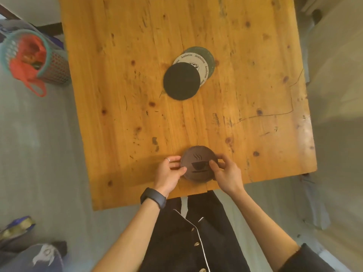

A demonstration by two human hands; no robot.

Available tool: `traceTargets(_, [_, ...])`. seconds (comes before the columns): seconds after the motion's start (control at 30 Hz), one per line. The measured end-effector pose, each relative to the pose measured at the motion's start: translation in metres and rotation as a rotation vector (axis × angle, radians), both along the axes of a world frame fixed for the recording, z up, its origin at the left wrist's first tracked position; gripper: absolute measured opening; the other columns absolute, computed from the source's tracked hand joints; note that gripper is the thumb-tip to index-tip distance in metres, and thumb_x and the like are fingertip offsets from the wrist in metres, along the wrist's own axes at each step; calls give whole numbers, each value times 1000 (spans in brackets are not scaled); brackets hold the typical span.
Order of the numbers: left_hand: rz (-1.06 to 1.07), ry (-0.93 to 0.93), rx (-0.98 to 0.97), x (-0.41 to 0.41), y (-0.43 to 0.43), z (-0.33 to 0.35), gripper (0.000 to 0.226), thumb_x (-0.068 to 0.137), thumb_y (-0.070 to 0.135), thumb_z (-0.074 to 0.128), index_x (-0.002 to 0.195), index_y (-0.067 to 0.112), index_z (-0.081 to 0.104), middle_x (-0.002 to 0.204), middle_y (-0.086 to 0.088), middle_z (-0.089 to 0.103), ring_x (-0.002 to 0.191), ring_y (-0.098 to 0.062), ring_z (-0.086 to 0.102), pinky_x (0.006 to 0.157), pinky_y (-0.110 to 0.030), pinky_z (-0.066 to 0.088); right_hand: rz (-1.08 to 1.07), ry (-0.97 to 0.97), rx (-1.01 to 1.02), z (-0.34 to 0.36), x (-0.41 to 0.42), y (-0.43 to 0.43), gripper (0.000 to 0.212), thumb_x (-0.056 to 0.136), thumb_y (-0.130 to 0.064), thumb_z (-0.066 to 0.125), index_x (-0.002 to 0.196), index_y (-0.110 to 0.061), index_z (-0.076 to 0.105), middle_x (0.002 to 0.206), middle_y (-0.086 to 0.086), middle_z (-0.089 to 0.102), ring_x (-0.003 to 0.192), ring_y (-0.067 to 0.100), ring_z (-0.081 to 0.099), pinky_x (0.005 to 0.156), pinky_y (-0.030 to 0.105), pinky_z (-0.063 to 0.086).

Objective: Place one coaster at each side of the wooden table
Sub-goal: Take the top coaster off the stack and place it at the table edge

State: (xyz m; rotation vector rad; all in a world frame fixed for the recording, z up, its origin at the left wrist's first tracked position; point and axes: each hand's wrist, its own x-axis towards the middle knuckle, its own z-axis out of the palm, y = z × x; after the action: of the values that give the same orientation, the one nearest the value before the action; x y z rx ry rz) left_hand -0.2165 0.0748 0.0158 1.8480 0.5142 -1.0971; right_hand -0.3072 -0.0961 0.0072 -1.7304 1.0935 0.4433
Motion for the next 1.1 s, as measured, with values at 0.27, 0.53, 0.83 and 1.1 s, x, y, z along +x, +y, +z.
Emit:
traceTargets(0.27, [-10,-283,206,-31,-24,-5,15,87,16,70,100,22,70,88,12,68,86,-12,66,74,-26,49,114,-44,-199,1,-12,-23,24,92,-34,69,111,-20,70,80,-15,64,74,4,60,72,25,51])
traceTargets(0.53, [-56,-381,232,-36,-24,-12,23,86,16,71,108,21,66,93,7,69,80,-10,67,68,-18,48,125,-94,-239,-11,-14,-23,21,89,-35,72,106,-24,67,77,-18,63,72,-2,58,70,25,50])
traceTargets(0.83, [-220,-511,309,-42,-25,-20,19,88,21,69,106,23,65,95,4,69,85,-18,66,70,-29,49,146,-135,-319,-18,-17,-15,18,91,-37,69,105,-27,63,91,-5,67,77,10,64,74,35,56])
traceTargets(1.1, [-283,-501,309,-38,-21,-25,32,88,24,70,118,26,59,95,6,67,87,-18,65,70,-29,51,34,-204,-338,-23,-23,-6,15,92,-37,68,107,-35,67,89,-9,65,77,3,61,73,42,57])
